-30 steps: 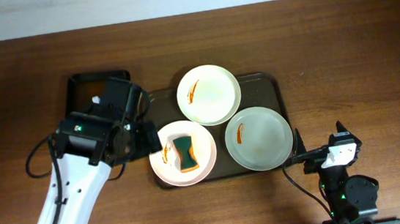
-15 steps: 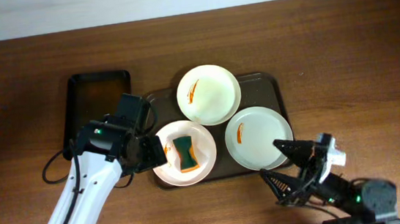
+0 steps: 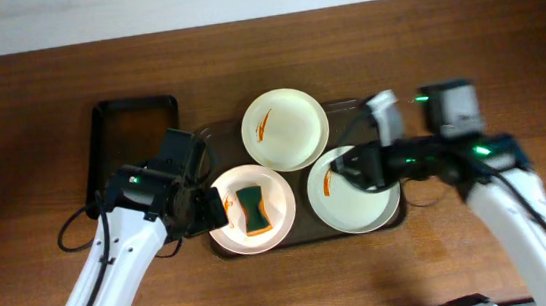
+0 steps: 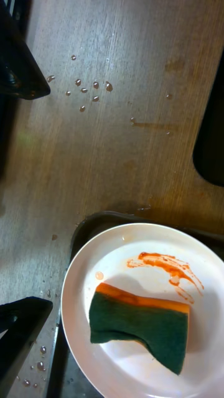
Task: Clean dirty plates on tray and stack at the side
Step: 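Reach the right gripper to the front-left plate rim and grasp it, then scrub the front-left plate with the sponge while the right gripper holds it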
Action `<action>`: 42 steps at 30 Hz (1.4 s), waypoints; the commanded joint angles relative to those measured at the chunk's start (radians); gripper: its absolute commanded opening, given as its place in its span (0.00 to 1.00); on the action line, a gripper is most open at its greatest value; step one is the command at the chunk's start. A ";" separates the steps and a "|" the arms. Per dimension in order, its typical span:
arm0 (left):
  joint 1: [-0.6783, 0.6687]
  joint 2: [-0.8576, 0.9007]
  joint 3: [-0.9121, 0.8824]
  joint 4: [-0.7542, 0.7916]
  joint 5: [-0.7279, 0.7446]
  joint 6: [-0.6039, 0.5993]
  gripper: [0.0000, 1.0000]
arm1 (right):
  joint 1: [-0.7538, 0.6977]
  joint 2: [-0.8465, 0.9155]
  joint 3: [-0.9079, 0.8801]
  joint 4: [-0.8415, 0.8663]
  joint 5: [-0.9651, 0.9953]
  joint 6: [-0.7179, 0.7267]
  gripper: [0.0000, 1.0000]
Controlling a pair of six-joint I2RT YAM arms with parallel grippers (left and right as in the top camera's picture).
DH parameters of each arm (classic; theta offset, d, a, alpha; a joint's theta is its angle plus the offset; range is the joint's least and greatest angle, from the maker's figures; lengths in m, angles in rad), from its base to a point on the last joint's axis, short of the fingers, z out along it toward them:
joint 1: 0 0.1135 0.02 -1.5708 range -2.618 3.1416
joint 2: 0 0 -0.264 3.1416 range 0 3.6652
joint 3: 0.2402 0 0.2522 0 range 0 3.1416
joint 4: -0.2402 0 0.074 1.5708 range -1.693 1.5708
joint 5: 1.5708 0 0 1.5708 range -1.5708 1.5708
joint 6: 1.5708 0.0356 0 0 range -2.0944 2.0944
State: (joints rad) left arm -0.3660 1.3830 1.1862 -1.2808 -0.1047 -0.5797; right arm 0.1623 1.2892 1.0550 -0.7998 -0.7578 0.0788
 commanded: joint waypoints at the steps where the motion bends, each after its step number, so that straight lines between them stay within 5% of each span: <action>1: 0.005 -0.002 -0.008 0.005 0.003 0.002 1.00 | 0.183 0.154 0.008 0.074 0.257 0.081 0.41; 6: 0.005 -0.002 -0.008 -0.002 0.003 0.001 1.00 | 0.355 0.379 0.008 0.222 0.534 0.301 0.43; 41: 0.004 -0.002 -0.008 0.020 0.011 0.001 1.00 | 0.486 0.561 -0.037 0.415 0.679 0.297 0.34; 42: 0.004 -0.002 -0.008 0.024 0.012 0.001 0.93 | 0.486 0.561 -0.037 0.414 0.659 0.296 0.32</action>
State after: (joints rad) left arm -0.3660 1.3830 1.1831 -1.2659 -0.1013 -0.5797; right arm 0.6395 1.8328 1.0283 -0.3836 -0.0830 0.3676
